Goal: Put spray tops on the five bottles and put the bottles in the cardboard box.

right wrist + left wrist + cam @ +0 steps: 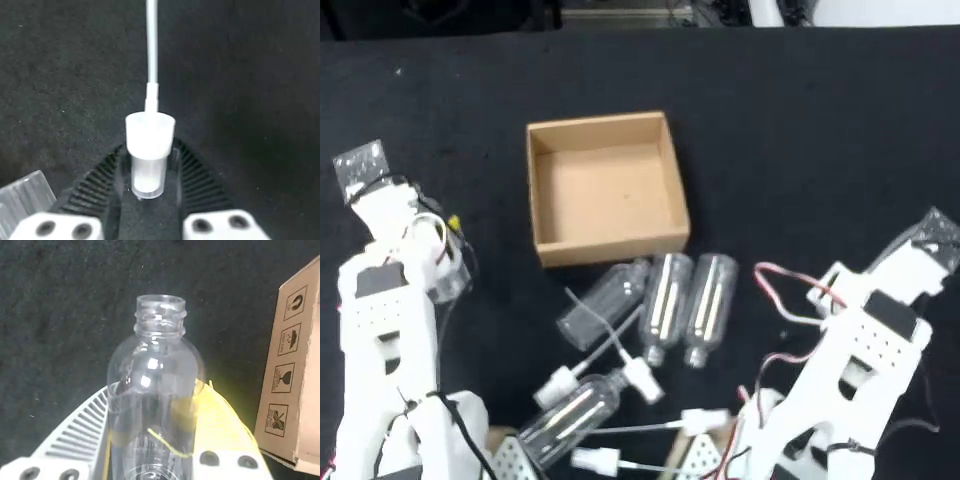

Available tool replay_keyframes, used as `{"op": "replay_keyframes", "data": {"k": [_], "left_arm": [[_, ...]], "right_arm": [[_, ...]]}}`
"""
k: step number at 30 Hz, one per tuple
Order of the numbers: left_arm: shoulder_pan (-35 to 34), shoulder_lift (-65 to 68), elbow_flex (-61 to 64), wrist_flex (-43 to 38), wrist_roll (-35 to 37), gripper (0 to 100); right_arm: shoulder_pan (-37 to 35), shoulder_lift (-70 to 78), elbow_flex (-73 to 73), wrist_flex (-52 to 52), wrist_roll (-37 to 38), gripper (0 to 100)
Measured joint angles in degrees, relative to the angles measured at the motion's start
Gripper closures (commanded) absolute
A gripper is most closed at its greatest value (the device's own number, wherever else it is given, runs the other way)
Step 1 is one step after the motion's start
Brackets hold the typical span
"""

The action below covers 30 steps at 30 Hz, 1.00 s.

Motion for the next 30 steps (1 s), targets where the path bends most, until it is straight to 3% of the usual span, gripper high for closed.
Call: {"op": "replay_keyframes", "data": {"k": [3,6,11,14,21,26,30], "left_arm": [[0.2,0.0,4.0,-3.4,3.4,97],[0.2,0.0,6.3,-6.2,5.0,97],[0.2,0.0,8.8,-7.6,5.4,97],[0.2,0.0,9.8,-7.6,5.4,97],[0.2,0.0,9.8,-7.6,5.4,97],[0.2,0.0,9.8,-7.6,5.4,97],[0.2,0.0,9.8,-7.6,5.4,97]], "right_arm": [[0.0,0.0,0.1,0.0,-2.3,68.0],[0.0,0.0,-1.5,3.1,-2.1,70.6],[0.0,0.6,-11.3,10.6,10.7,77.8],[0.0,5.7,-17.2,13.3,24.3,78.3],[1.6,23.4,-23.9,14.9,66.4,78.2],[5.0,24.6,-23.9,16.0,94.9,73.4],[5.9,24.9,-23.6,14.9,109.5,66.3]]}}
